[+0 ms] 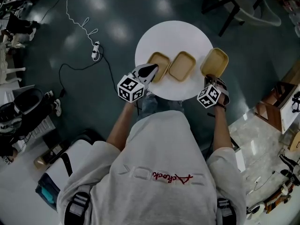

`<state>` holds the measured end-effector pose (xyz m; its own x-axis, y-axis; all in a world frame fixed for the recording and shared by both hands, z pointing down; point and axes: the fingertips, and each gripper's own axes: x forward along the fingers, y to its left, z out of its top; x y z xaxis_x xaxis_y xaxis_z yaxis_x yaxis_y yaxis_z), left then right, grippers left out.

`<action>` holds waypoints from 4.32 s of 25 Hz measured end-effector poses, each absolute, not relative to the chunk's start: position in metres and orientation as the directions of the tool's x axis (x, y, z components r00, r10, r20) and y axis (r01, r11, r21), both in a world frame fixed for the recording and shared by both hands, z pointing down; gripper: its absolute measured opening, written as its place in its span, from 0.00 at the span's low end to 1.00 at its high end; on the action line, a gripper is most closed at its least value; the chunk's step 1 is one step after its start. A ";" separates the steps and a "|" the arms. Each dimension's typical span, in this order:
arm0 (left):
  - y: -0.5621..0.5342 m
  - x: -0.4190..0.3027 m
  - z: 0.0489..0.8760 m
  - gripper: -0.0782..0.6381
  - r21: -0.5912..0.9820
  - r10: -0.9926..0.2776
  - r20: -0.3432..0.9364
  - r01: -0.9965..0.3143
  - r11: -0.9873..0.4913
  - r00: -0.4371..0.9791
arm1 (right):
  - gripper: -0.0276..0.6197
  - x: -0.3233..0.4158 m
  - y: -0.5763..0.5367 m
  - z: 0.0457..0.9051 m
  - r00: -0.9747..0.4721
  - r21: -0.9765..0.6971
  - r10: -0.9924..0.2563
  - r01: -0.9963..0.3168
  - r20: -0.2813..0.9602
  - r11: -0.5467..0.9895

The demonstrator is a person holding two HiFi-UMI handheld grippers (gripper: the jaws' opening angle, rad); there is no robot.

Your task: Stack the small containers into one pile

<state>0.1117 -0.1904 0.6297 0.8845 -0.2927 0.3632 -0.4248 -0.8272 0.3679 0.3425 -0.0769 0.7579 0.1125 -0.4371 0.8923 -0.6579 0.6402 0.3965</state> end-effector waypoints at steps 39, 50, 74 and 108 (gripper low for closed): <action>-0.220 0.043 0.612 0.13 0.365 -0.383 0.322 -0.487 -0.794 0.866 | 0.08 0.184 -0.098 0.774 -0.032 0.225 -0.351 -0.714 0.936 0.664; -0.221 0.027 0.616 0.13 0.368 -0.404 0.326 -0.508 -0.779 0.855 | 0.08 0.171 -0.096 0.790 -0.038 0.176 -0.300 -0.735 0.953 0.655; -0.209 0.040 0.620 0.13 0.375 -0.382 0.323 -0.488 -0.788 0.866 | 0.09 0.175 -0.118 0.739 -0.073 0.297 -0.531 -0.762 0.844 0.576; -0.185 -0.120 0.636 0.13 0.387 -0.656 0.357 -0.745 -0.544 0.665 | 0.13 0.005 -0.133 0.765 -0.389 0.034 -0.299 -0.559 0.871 0.828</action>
